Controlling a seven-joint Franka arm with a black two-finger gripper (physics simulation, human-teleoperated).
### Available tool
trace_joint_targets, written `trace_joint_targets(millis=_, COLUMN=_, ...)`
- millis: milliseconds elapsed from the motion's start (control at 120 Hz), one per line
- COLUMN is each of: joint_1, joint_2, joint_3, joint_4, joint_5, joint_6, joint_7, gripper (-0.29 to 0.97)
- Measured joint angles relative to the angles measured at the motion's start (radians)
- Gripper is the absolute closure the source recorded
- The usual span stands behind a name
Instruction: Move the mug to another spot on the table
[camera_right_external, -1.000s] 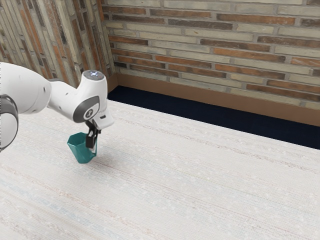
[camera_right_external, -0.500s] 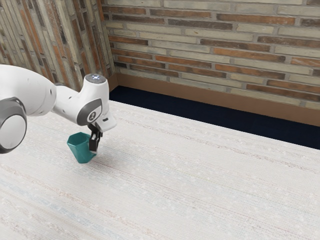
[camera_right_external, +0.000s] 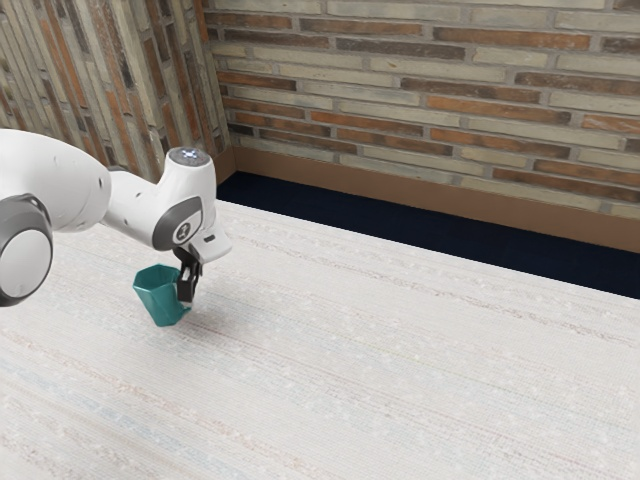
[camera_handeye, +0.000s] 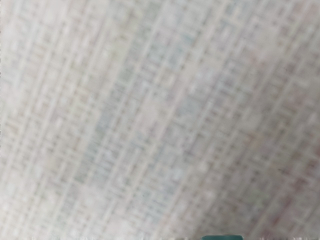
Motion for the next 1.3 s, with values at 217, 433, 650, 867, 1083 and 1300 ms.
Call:
trace_joint_targets(millis=217, joint_1=0.002, joint_2=-0.001, joint_3=0.0, joint_4=0.0, joint_5=0.001, joint_6=-0.001, joint_7=-0.005, gripper=0.31)
trace_joint_targets(millis=433, joint_1=0.0, joint_2=-0.001, joint_3=0.0, joint_4=0.0, joint_5=0.007, joint_6=-0.001, joint_7=-0.009, gripper=0.51)
trace_joint_targets(millis=650, joint_1=0.0, joint_2=-0.001, joint_3=0.0, joint_4=0.0, joint_5=0.011, joint_6=0.001, joint_7=-0.013, gripper=0.59)
trace_joint_targets(millis=867, joint_1=-0.002, joint_2=-0.004, joint_3=0.0, joint_4=0.0, joint_5=0.015, joint_6=-0.001, joint_7=-0.019, gripper=0.61)
trace_joint_targets(millis=1083, joint_1=-0.025, joint_2=-0.02, joint_3=0.0, joint_4=0.0, joint_5=0.013, joint_6=-0.036, joint_7=-0.021, gripper=0.62)
trace_joint_targets(millis=1300, joint_1=-0.086, joint_2=-0.034, joint_3=0.004, joint_4=0.0, joint_5=0.028, joint_6=-0.094, joint_7=-0.029, gripper=0.63)
